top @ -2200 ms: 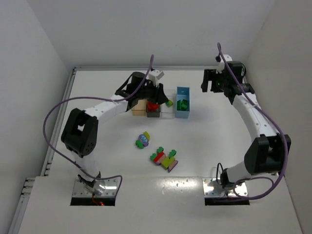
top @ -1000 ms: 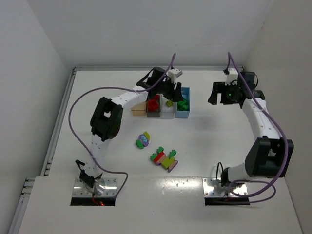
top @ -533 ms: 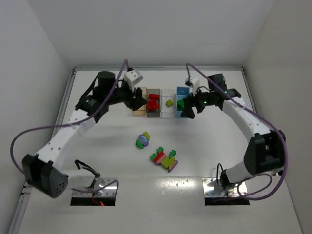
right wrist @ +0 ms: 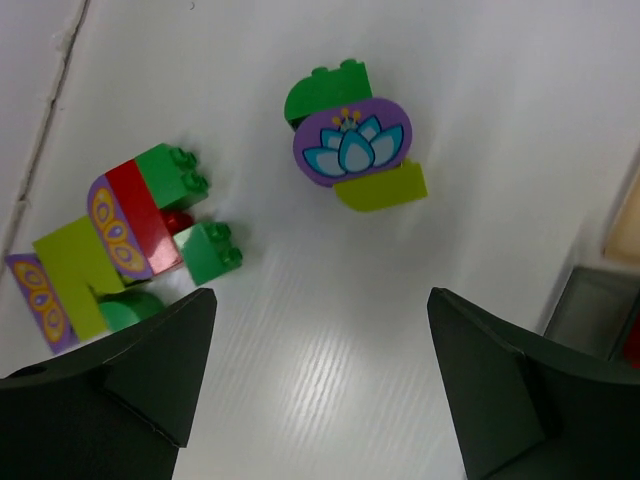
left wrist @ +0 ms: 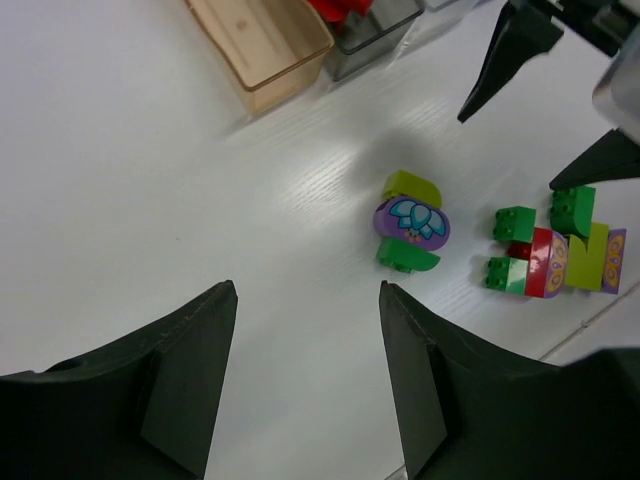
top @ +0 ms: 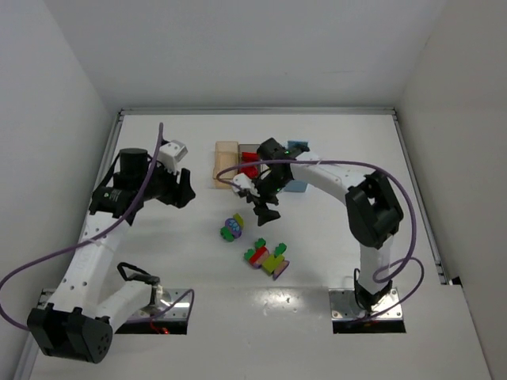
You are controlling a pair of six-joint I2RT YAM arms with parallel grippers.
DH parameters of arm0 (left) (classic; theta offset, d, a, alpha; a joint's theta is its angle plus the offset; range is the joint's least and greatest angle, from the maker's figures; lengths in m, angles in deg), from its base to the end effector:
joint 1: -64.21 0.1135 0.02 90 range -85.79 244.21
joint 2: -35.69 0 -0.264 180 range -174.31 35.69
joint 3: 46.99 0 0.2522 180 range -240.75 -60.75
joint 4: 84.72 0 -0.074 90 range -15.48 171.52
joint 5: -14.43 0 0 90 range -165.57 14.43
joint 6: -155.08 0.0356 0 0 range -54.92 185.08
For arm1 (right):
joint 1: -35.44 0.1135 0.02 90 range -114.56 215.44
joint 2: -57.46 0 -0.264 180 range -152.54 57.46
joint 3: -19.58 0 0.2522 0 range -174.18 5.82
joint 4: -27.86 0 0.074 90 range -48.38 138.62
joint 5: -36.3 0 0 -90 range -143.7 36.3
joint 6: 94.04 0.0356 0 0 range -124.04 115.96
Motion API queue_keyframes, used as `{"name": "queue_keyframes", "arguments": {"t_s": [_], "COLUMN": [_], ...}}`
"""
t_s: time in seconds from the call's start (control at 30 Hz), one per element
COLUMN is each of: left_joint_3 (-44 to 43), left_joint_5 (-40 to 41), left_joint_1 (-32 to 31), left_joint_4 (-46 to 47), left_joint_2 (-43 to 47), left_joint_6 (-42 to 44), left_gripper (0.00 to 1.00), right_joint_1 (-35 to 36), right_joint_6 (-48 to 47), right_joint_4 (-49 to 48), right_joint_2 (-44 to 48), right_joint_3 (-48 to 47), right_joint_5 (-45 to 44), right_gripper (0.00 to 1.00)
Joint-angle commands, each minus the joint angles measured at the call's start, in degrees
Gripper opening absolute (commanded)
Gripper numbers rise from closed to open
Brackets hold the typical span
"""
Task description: Sort the legos into containers by color
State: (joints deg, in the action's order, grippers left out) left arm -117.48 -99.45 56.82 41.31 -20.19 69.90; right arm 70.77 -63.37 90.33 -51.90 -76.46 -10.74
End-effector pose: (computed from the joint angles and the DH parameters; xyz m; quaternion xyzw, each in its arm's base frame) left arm 0.1948 -0.0398 0.3281 0.1820 0.8700 -0.1963 0.4141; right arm 0.2939 0.2381 0.2075 -0.7096 0.5926 0.3315 0.1881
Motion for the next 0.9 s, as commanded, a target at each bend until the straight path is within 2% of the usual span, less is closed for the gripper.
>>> {"name": "queue_keyframes", "arguments": {"t_s": [0.0, 0.3, 0.47, 0.6, 0.87], "left_joint_3": [0.91, 1.45, 1.45, 1.45, 1.97], "left_joint_5": [2.51, 5.50, 4.29, 3.76, 3.22], "left_joint_1": [2.21, 8.27, 11.17, 11.70, 11.71], "left_joint_4": [-1.19, -0.58, -0.05, -0.05, 0.48], "left_joint_2": [2.00, 2.01, 0.95, 0.42, -0.11], "left_joint_6": [-1.74, -2.36, -2.36, -1.22, -0.17], "left_gripper": [0.65, 0.65, 0.65, 0.65, 0.65], "right_joint_1": [3.68, 9.58, 10.81, 10.81, 12.39], "right_joint_6": [-9.14, -9.14, -3.25, 4.05, 6.41], "right_joint_4": [1.83, -0.80, -7.04, -16.35, -18.72], "right_joint_2": [-3.13, -8.32, -8.94, -7.63, -10.26], "right_joint_3": [-4.20, -5.87, -3.86, -0.52, -3.33], "right_joint_5": [0.11, -1.65, -2.26, -5.16, -6.84], "right_gripper": [0.87, 0.93, 0.93, 0.94, 0.94]}}
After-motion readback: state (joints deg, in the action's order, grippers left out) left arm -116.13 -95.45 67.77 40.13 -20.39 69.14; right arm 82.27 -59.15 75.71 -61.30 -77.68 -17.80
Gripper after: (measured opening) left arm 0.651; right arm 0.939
